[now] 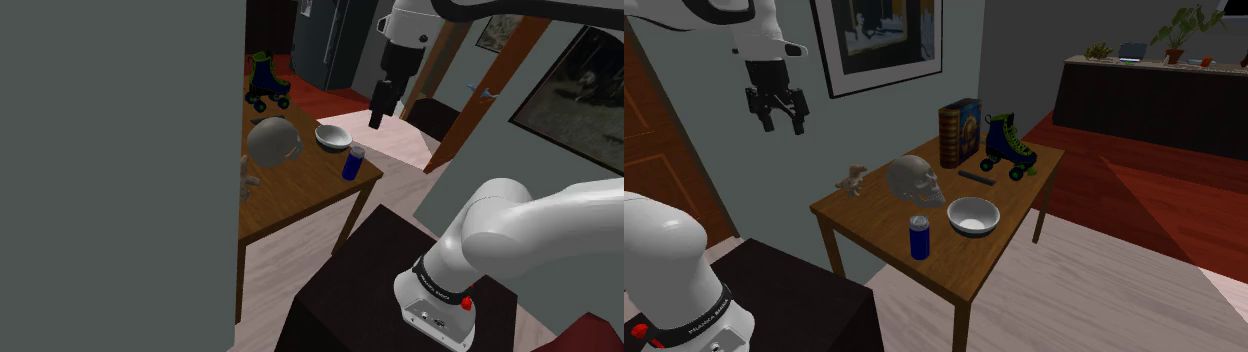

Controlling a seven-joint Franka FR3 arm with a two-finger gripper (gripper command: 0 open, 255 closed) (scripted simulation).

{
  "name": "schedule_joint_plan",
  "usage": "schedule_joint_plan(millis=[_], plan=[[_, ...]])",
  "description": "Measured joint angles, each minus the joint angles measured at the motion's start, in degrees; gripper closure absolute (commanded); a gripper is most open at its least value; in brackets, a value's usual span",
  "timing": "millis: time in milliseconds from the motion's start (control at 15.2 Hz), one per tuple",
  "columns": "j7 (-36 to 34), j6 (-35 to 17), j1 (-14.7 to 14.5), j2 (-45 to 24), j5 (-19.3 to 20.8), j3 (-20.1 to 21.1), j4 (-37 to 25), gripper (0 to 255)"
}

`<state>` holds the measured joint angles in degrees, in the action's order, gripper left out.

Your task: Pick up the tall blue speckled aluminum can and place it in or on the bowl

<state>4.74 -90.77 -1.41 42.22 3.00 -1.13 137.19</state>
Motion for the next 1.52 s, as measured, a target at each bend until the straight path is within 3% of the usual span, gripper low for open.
schedule_joint_plan(millis=[330, 792, 1188, 1518], plan=[[3.5, -4.5, 1.1, -1.3, 2.0, -3.2, 2.8, 0], [11.6, -16.2, 3.4, -8.5, 5.9, -10.6, 6.2, 0], [18.9, -26.2, 4.7, -17.8, 7.2, -17.1, 5.8, 0], [26.2, -34.1, 4.8, -28.4, 5.2, -22.4, 2.6, 0]])
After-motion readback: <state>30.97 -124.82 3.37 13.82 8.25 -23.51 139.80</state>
